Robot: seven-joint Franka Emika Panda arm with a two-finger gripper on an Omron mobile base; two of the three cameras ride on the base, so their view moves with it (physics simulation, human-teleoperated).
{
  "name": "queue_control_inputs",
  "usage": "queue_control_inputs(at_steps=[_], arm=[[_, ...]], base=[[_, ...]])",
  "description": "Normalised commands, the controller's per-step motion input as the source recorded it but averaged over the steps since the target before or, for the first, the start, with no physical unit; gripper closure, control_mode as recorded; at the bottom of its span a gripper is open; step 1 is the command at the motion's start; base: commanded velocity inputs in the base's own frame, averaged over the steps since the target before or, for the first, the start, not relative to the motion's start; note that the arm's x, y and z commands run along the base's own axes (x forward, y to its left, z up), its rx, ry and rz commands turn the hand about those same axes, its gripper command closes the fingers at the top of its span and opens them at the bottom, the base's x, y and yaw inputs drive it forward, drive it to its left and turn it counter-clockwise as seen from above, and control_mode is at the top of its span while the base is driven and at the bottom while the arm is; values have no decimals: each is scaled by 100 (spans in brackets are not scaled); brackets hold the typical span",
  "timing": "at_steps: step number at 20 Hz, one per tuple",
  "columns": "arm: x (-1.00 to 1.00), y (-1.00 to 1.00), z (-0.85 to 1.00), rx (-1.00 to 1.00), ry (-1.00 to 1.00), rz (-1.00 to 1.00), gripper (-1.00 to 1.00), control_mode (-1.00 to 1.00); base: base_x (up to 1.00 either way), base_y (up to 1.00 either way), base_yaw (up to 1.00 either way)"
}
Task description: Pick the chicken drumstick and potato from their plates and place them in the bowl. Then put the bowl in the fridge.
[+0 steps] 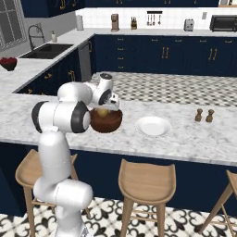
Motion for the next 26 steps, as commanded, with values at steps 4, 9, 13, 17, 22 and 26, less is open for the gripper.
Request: queue_control_inputs(at_steps=[4, 9, 13, 17, 22, 26], arm=[[4, 0, -31, -2, 0, -10, 100, -100], [0, 0, -30, 0, 0, -5, 100, -100], [6, 0, -26, 0, 0, -1, 100, -100], [29, 0, -24, 0, 1, 0, 100, -100], [17, 0, -4, 0, 0, 0, -100, -100], [0, 0, 0, 0, 0, 0, -100, -100]], base=[[0, 0, 0], [0, 0, 0], [0, 0, 0], [0, 0, 0], [0, 0, 0], [0, 0, 0]])
